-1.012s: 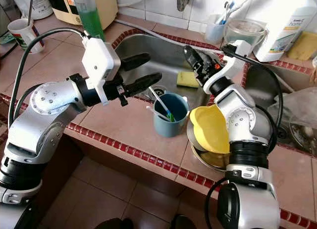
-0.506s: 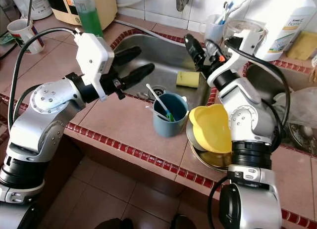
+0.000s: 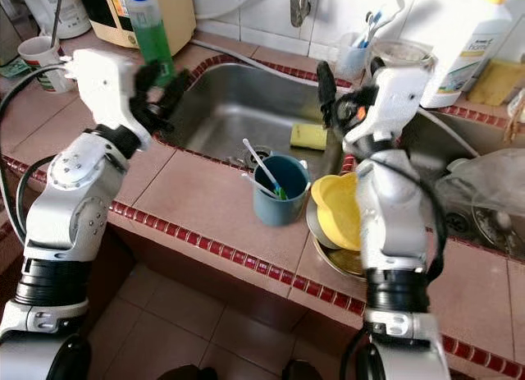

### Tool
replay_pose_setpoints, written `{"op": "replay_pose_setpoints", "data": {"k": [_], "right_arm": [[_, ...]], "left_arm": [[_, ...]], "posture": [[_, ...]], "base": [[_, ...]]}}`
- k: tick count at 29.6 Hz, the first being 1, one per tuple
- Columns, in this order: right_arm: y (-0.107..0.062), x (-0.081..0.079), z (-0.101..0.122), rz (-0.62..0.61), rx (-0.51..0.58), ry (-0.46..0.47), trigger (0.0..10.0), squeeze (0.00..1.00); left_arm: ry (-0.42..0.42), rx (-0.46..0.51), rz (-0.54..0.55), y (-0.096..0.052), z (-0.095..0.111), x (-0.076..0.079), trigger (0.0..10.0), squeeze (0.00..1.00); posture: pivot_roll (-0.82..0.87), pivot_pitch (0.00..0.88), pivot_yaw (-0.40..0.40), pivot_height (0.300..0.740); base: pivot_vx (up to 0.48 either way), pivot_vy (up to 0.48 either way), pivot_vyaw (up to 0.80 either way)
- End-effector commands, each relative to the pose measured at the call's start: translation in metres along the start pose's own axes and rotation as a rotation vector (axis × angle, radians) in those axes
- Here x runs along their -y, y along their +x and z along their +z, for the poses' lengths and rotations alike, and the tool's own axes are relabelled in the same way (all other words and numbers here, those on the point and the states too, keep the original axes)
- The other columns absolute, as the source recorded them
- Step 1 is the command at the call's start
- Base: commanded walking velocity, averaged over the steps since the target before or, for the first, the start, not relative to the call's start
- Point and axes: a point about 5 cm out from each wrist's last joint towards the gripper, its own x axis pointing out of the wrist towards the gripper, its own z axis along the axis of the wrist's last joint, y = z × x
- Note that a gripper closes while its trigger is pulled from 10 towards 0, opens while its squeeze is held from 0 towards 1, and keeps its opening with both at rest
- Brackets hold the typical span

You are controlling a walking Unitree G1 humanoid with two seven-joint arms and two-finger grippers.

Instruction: Kitchen organization

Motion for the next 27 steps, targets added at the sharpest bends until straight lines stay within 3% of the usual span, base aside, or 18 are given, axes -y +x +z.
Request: {"op": "replay_pose_setpoints", "data": {"k": [1, 5, 9, 12, 20, 27], "right_arm": [[-0.003, 0.003, 0.008, -0.039, 0.049, -0.019, 10.0, 0.0], [-0.014, 0.004, 0.008, -0.112, 0.087, -0.05, 10.0, 0.0], [-0.022, 0.001, 0.007, -0.132, 0.115, -0.069, 10.0, 0.0], [-0.036, -0.008, 0.006, -0.118, 0.144, -0.11, 10.0, 0.0], [-0.06, -0.028, 0.001, -0.113, 0.131, -0.106, 10.0, 0.0], [-0.083, -0.038, -0.006, -0.109, 0.074, -0.093, 10.0, 0.0]], "left_arm": [[-0.02, -0.016, 0.058, -0.004, -0.008, -0.007, 10.0, 0.0], [-0.066, -0.012, 0.088, -0.013, -0.02, -0.006, 10.0, 0.0], [-0.059, 0.028, 0.096, -0.018, -0.023, -0.003, 10.0, 0.0], [-0.106, 0.056, 0.117, -0.033, -0.031, 0.004, 10.0, 0.0], [-0.025, 0.036, 0.093, -0.06, -0.043, 0.02, 10.0, 0.0], [-0.002, 0.026, 0.081, -0.079, -0.048, 0.018, 10.0, 0.0]], "posture": [[-0.09, 0.048, 0.02, 0.74], [-0.11, 0.041, 0.027, 0.74], [-0.13, 0.034, 0.039, 0.74], [-0.14, 0.026, 0.053, 0.74], [-0.13, 0.04, 0.058, 0.74], [-0.14, 0.06, 0.063, 0.74]], "base": [[0.0, 0.0, 0.0], [0.0, 0.0, 0.0], [0.0, 0.0, 0.0], [0.0, 0.0, 0.0], [0.0, 0.0, 0.0], [0.0, 0.0, 0.0]]}}
